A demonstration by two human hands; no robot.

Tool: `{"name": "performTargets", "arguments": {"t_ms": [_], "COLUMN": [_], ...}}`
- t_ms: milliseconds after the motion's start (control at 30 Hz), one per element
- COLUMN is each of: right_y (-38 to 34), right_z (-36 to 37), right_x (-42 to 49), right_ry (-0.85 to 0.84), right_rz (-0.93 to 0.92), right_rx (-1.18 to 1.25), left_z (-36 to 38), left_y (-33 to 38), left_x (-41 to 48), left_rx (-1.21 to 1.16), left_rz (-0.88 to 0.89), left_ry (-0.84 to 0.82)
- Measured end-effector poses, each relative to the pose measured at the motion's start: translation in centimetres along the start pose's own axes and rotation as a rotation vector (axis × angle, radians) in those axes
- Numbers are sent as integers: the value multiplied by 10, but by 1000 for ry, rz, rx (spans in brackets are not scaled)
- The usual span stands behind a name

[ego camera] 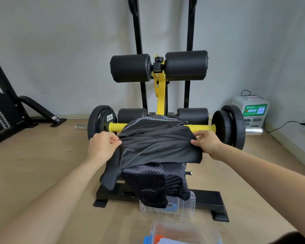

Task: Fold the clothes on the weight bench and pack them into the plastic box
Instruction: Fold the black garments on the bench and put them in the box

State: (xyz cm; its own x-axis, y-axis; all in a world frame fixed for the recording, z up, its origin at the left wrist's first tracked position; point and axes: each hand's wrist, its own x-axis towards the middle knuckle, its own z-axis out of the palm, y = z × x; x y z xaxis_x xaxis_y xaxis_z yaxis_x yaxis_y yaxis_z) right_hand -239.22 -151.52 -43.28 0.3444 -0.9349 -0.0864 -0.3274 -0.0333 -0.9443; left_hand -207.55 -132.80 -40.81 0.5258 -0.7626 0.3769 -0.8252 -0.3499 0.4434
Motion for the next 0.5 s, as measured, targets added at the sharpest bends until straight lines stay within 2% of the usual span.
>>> {"name": "performTargets", "arguments": {"t_ms": [100, 167, 233, 333, 400, 500], "right_y": [4, 3, 2, 2, -1, -16], "right_z": [-6, -9, -9, -2, 4, 16], "right_x": [9, 11, 12, 10, 9, 4], "right_ry": [116, 186, 194, 104, 125, 226], "right_rz": [-26, -27, -39, -13, -47, -253], "right_rx": [-92, -132, -221, -337, -387, -426], "left_z": [-3, -3, 1, 7, 5, -6], "left_y": [7, 9, 7, -1, -9, -20], "left_x": [6, 9, 12, 7, 2, -8], "left_rx": [-36, -59, -136, -266, -229, -177], "left_rz": [12, -15, -47, -61, -49, -115], "left_ry": [186, 245, 165, -89, -112, -62]}}
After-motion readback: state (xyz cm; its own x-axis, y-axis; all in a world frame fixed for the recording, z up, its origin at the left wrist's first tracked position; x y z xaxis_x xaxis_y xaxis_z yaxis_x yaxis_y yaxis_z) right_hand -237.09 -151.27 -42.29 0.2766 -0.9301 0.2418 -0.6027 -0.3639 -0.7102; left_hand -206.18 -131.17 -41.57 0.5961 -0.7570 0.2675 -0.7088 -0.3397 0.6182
